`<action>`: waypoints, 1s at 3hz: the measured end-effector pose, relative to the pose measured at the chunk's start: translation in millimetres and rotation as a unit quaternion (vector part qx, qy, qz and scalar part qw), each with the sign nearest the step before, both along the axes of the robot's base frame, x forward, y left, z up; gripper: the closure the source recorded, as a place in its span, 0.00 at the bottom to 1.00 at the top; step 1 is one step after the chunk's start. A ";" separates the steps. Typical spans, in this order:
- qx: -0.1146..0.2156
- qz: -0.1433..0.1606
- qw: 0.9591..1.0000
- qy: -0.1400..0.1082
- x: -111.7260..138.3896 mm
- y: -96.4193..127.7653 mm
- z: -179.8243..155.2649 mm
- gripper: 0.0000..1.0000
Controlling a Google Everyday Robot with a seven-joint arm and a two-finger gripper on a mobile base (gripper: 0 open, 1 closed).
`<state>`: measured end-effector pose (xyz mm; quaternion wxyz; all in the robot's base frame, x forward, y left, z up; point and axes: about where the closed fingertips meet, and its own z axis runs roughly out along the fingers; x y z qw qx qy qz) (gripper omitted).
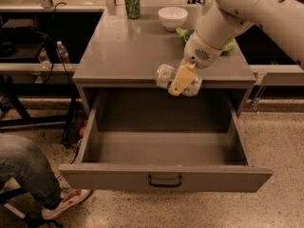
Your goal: Place 7up can into top drawer
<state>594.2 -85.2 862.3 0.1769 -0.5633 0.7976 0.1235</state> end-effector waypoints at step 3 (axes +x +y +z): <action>0.009 -0.025 0.999 0.023 -38.4 15.1 -46.8 1.00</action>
Offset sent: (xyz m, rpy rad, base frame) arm -0.0511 0.0045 -0.0550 0.1178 0.0640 -0.0933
